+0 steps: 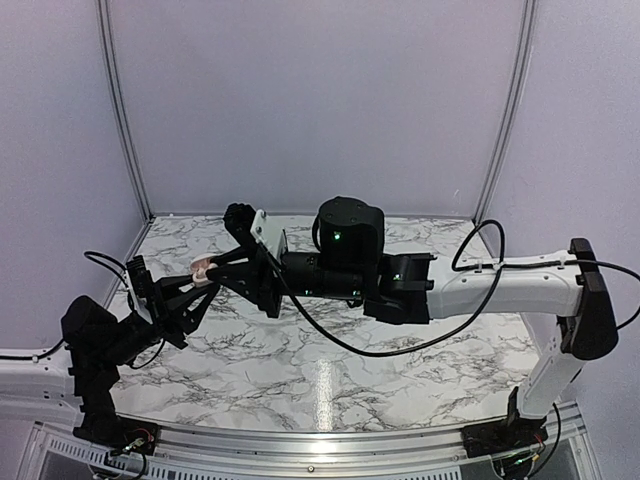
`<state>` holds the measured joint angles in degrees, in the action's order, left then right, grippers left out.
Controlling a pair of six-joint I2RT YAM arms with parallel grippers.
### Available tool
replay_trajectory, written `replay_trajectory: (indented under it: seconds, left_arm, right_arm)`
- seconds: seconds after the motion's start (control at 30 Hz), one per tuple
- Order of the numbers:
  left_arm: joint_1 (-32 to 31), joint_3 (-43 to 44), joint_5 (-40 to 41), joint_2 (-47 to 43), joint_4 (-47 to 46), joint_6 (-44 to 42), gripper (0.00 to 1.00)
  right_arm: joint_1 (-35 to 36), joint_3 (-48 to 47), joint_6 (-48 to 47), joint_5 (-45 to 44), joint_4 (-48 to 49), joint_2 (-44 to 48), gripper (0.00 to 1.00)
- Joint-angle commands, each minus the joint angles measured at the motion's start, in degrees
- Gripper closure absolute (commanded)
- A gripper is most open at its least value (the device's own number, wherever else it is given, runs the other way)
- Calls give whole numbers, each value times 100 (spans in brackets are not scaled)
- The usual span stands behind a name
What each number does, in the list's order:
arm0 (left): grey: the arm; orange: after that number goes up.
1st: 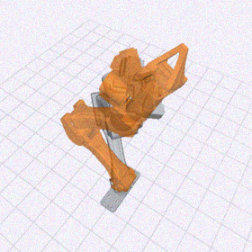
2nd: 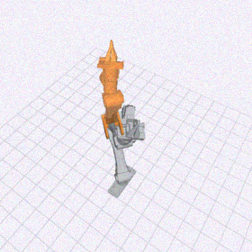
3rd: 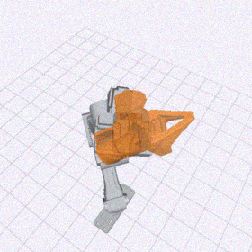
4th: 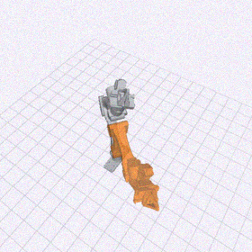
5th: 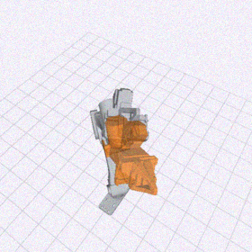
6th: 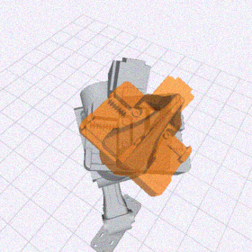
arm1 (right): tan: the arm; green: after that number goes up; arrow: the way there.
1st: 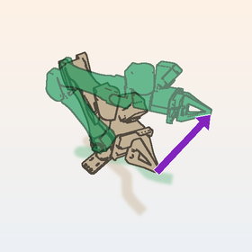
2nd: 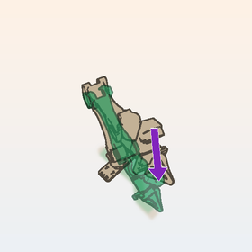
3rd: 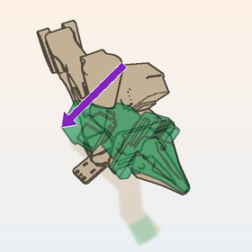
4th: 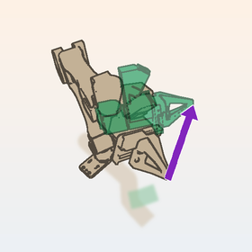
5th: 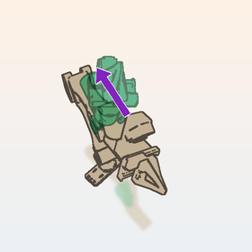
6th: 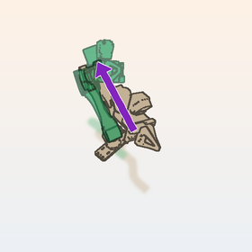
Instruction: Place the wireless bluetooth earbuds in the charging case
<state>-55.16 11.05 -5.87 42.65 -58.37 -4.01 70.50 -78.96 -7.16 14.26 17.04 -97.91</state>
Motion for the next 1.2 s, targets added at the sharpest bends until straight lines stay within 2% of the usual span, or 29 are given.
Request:
replay_trajectory:
  seconds: [0.0, 0.43, 0.63, 0.87, 1.17]
  left_arm:
    - [-22, 122, -385, 16, -350, 53, 100]
    - [-22, 173, -765, -7, -412, 213, 100]
    - [-26, 213, -758, 26, -412, 199, 100]
    - [-22, 241, -784, 65, -412, 197, 100]
    - [-22, 248, -752, 131, -412, 182, 100]
  right_arm:
    - [60, -113, -221, -61, -746, -37, 88]
    - [-69, 129, -87, -7, -728, 185, 85]
    - [-71, 115, 11, 40, -712, 196, 76]
    - [-104, 142, 33, -81, -672, 293, 73]
    - [-118, 177, 8, -192, -703, 598, 63]
